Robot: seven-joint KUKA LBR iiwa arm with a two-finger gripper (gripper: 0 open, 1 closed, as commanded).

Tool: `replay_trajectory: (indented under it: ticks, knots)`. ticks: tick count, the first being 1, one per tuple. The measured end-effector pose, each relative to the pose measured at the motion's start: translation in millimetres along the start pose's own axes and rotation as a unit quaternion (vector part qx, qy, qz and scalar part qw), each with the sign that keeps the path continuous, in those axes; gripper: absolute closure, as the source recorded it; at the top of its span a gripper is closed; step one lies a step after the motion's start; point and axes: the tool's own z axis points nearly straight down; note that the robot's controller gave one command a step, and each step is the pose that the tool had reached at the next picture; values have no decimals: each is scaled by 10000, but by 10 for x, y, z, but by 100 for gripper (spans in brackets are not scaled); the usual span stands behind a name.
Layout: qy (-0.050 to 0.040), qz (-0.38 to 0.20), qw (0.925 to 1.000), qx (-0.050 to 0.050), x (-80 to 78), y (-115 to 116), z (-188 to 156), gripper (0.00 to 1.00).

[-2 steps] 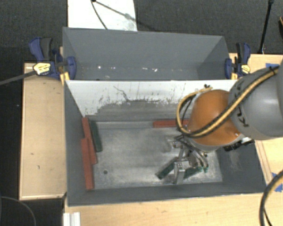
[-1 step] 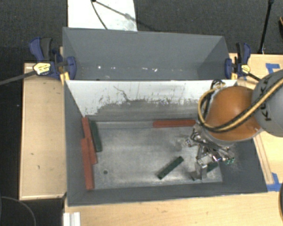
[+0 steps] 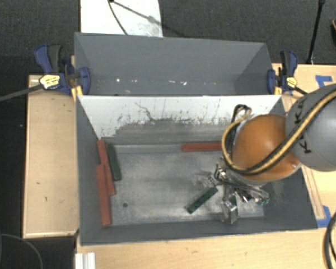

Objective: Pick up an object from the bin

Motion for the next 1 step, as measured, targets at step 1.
replay_trajectory:
  ticks: [1]
  knots:
    - [46,38,10000,-20,30,5,18,100]
